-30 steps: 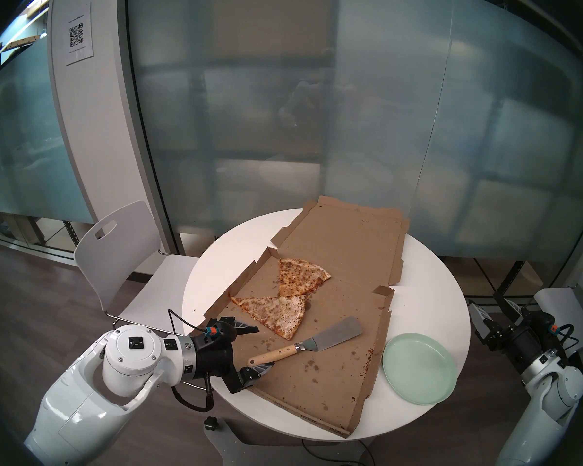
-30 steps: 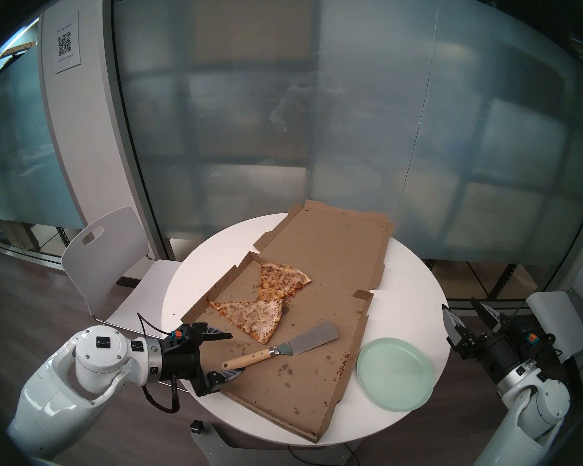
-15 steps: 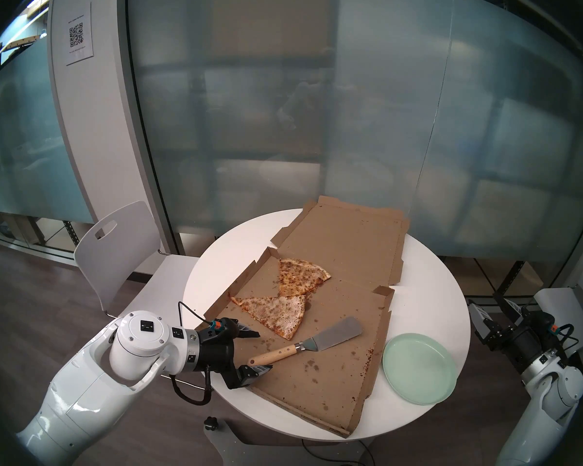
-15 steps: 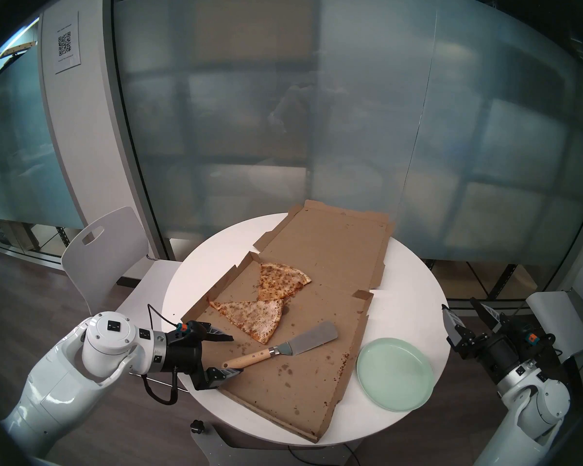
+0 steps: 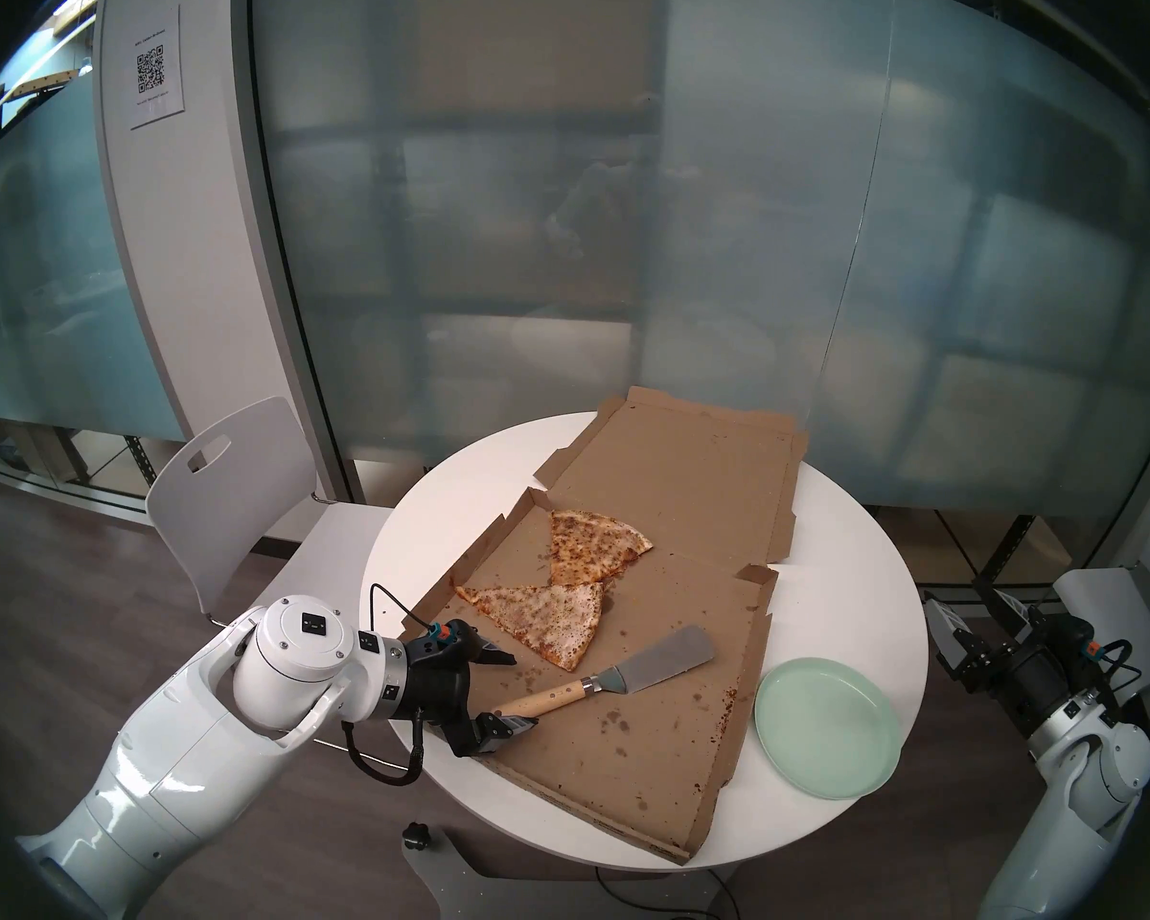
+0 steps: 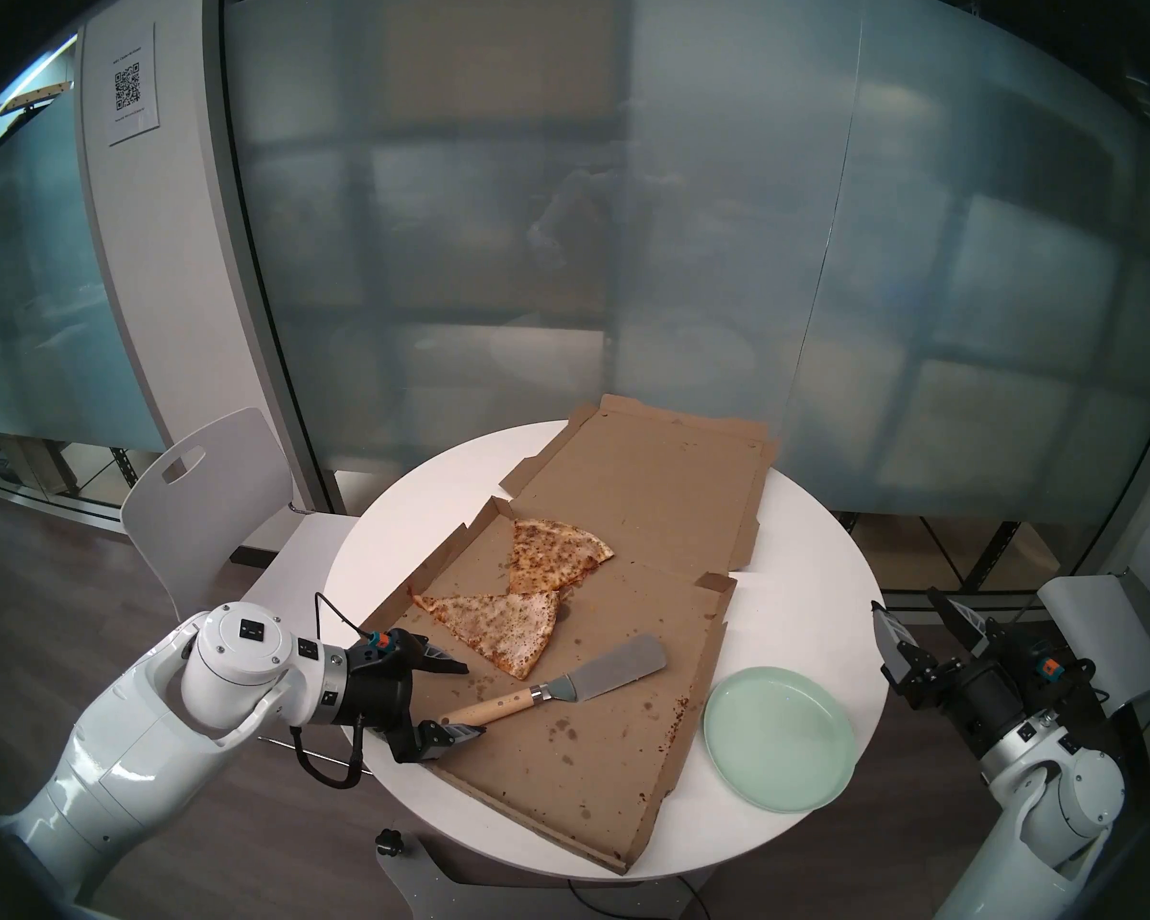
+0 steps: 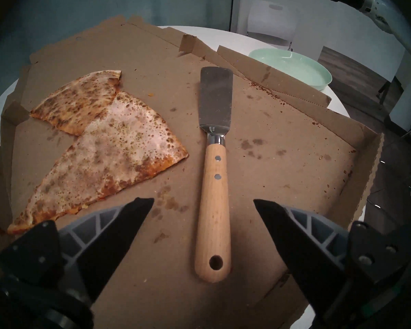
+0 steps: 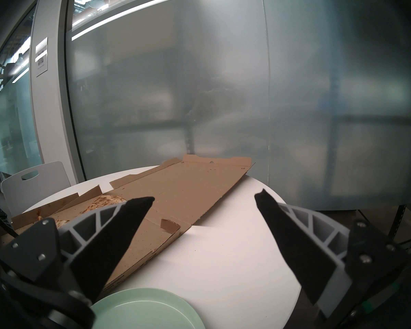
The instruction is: Put pizza slice onto the plate
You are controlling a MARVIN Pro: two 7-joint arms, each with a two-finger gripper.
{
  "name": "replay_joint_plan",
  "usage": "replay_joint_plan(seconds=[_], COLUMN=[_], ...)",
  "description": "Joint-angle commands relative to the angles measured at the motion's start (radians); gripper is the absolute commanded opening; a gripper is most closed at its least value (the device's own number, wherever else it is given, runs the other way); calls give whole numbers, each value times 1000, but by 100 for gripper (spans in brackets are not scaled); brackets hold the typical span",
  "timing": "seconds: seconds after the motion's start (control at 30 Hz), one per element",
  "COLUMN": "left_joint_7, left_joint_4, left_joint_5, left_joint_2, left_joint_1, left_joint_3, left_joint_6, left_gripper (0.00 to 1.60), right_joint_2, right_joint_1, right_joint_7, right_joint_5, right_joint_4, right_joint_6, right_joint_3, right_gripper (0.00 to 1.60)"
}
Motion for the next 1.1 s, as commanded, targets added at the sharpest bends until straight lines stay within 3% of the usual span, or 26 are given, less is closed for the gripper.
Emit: replay_joint_plan(seconds=[0.0, 0.87, 1.0, 1.03, 1.07], left_joint_7=[8, -2, -3, -3, -5], left_joint_4=[6, 48, 55, 55, 55], left_joint_5=[12, 93, 102, 104, 109], left_joint_2=[-30, -31, -35, -36, -35], left_joint_1=[-47, -84, -89, -90, -92], left_joint_3=[19, 95, 102, 104, 107], left_joint_6=[1, 38, 42, 43, 46], left_gripper=[160, 160, 138, 122, 121], right_joint_2=[-1, -1, -1, -1, -1], right_joint_1=[3, 3, 3, 3, 3], right_joint_7=[2, 2, 2, 2, 2], right_joint_5=[7, 7, 7, 7, 7], right_joint_4=[-16, -16, -16, -16, -16], right_joint_6=[0, 0, 0, 0, 0], right_joint_3=[2, 2, 2, 2, 2], right_gripper=[160, 160, 160, 160, 160])
